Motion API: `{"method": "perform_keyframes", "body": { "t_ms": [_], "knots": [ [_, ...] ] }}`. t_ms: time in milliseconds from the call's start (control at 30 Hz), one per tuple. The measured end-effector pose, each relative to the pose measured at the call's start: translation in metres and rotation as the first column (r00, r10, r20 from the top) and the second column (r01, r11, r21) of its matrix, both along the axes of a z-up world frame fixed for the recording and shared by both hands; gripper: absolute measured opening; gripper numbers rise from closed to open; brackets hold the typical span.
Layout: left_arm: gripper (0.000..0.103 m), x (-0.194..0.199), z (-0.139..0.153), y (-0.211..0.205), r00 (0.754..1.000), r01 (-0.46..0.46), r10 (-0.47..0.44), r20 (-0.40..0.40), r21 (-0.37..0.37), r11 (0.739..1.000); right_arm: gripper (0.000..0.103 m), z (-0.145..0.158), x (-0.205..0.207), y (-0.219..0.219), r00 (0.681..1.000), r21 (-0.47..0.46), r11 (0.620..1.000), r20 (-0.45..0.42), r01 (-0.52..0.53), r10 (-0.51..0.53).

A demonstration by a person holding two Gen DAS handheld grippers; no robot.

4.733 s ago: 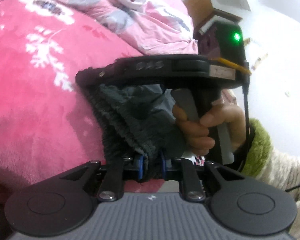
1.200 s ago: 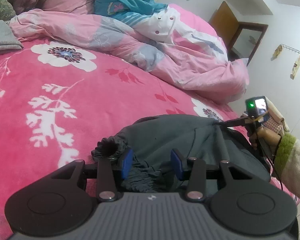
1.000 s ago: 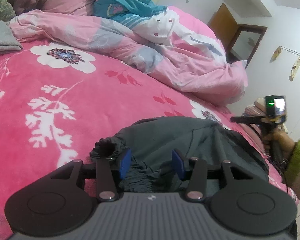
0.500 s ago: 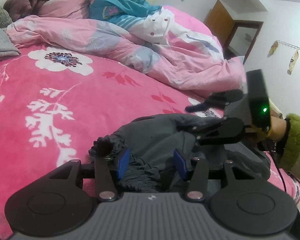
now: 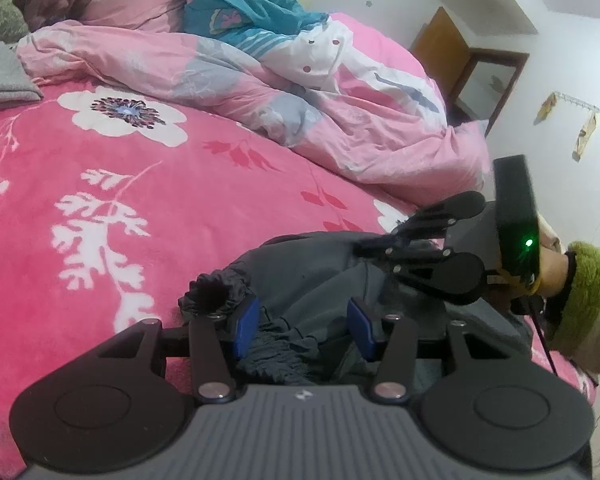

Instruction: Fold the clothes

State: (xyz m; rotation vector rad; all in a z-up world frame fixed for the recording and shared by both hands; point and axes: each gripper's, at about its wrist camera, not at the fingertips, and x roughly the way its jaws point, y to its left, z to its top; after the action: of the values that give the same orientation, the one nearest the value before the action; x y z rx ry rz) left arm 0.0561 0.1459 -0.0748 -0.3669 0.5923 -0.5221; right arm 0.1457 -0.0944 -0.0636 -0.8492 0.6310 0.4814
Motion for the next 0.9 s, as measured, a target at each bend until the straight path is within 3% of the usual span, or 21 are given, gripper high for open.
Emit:
{"method": "perform_keyframes", "body": {
  "t_ms": [200, 333, 400, 467, 533, 600, 733, 767, 833, 900],
  "knots": [
    [0.05, 0.003, -0.001, 0.002, 1.0, 0.0, 0.0, -0.008, -0.017, 1.0, 0.0, 0.009, 0.015, 0.0, 0.999, 0.037, 0.999, 0.044, 0.008, -0.01],
    [0.05, 0.002, -0.001, 0.0, 1.0, -0.001, 0.001, -0.006, -0.007, 1.0, 0.0, -0.013, 0.03, 0.004, 1.0, 0.054, 0.998, 0.011, 0.024, -0.024],
    [0.05, 0.002, -0.001, -0.001, 1.0, 0.001, -0.001, -0.004, 0.0, 1.0, 0.0, -0.023, 0.037, 0.0, 0.998, 0.114, 0.991, -0.026, 0.067, -0.064],
    [0.05, 0.002, -0.001, -0.002, 1.0, 0.001, -0.001, -0.003, 0.007, 1.0, 0.003, -0.017, 0.042, -0.014, 0.991, 0.245, 0.961, -0.062, 0.13, -0.119],
    [0.05, 0.003, -0.002, -0.003, 1.0, 0.003, -0.003, -0.003, 0.012, 1.0, 0.014, -0.002, 0.045, -0.043, 0.974, 0.389, 0.893, -0.099, 0.227, -0.204],
    [0.05, 0.002, -0.002, -0.003, 1.0, 0.005, -0.005, -0.004, 0.012, 1.0, 0.018, 0.017, 0.041, -0.085, 0.942, 0.51, 0.797, -0.089, 0.322, -0.324],
    [0.05, 0.003, -0.002, -0.002, 1.0, 0.004, -0.004, -0.011, -0.004, 1.0, 0.018, 0.054, 0.033, -0.169, 0.831, 0.718, 0.531, -0.121, 0.451, -0.543],
    [0.05, 0.004, -0.002, -0.002, 1.0, 0.004, -0.004, -0.014, -0.009, 1.0, 0.019, 0.06, 0.028, -0.187, 0.8, 0.734, 0.484, -0.135, 0.477, -0.584],
    [0.05, 0.005, -0.003, -0.001, 1.0, 0.004, -0.004, -0.019, -0.02, 1.0, 0.02, 0.059, 0.018, -0.212, 0.771, 0.737, 0.431, -0.189, 0.521, -0.608],
    [0.051, 0.006, -0.003, 0.0, 1.0, 0.005, -0.005, -0.025, -0.028, 1.0, 0.02, 0.049, 0.016, -0.219, 0.764, 0.715, 0.418, -0.252, 0.561, -0.594]
  ]
}}
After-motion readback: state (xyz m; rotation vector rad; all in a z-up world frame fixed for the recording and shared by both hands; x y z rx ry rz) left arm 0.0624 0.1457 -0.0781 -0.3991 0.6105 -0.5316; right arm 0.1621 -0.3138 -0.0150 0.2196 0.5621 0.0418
